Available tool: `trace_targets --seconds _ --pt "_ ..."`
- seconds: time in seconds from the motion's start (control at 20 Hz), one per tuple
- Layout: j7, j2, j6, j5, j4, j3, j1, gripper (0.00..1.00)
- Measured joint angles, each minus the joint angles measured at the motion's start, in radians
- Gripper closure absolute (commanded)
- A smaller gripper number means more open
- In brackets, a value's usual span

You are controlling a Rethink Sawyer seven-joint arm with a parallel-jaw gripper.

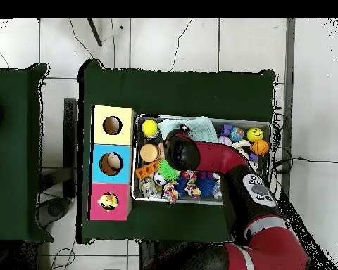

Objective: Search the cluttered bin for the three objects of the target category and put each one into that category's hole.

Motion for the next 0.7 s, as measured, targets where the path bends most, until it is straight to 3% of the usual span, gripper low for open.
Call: trace_targets --seconds 0.4,0.45,0.7 --pt "0.000 0.029 -0.005 0.000 -0.031 -0.007 0.006 0.00" --pt "0.000 0.035 -0.005 0.000 -0.041 -0.008 0.009 1.00" --pt "0.000 0.038 -0.005 0.000 -0.045 -0.011 0.014 1.00"
